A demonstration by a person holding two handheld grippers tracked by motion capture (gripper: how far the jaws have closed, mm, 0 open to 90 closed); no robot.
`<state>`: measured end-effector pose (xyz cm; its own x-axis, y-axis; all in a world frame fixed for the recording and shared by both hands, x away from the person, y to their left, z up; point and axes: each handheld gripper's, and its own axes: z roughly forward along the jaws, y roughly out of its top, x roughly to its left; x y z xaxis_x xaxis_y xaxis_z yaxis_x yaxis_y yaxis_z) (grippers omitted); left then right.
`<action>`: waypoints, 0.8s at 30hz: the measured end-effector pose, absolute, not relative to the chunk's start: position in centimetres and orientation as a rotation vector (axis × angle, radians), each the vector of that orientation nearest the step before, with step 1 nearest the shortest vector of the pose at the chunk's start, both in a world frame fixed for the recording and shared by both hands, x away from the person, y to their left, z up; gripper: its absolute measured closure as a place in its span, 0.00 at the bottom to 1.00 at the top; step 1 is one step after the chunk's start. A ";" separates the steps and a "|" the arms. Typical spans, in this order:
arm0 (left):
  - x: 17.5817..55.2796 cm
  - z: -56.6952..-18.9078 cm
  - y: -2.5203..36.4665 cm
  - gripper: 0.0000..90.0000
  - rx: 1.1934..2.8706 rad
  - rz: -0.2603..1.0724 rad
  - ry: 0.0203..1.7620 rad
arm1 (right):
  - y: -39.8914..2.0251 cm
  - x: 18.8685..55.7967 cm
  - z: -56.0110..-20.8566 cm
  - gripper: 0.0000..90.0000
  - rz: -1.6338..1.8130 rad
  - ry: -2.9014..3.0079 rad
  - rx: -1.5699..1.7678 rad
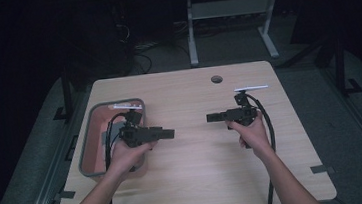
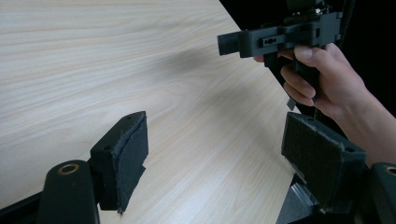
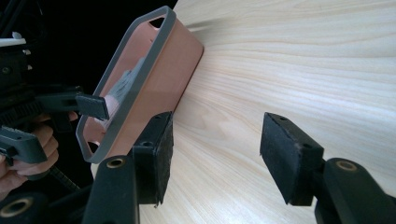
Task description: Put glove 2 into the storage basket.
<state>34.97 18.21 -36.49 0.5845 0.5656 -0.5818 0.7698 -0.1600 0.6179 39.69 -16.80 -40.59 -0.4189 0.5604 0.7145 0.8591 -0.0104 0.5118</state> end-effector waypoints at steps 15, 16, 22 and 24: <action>34.1 -38.0 15.4 0.25 1.873 -0.309 1.046 | -18.8 38.6 -42.2 0.47 -1.372 -1.968 -1.509; 34.0 -38.2 15.3 0.25 1.878 -0.310 1.041 | -19.0 38.5 -42.3 0.47 -1.374 -1.957 -1.514; 33.1 -39.0 14.4 0.24 1.897 -0.303 1.023 | -19.7 38.0 -43.0 0.46 -1.354 -1.972 -1.518; 32.9 -39.3 14.1 0.24 1.894 -0.312 1.016 | -19.9 37.8 -43.3 0.46 -1.352 -1.972 -1.521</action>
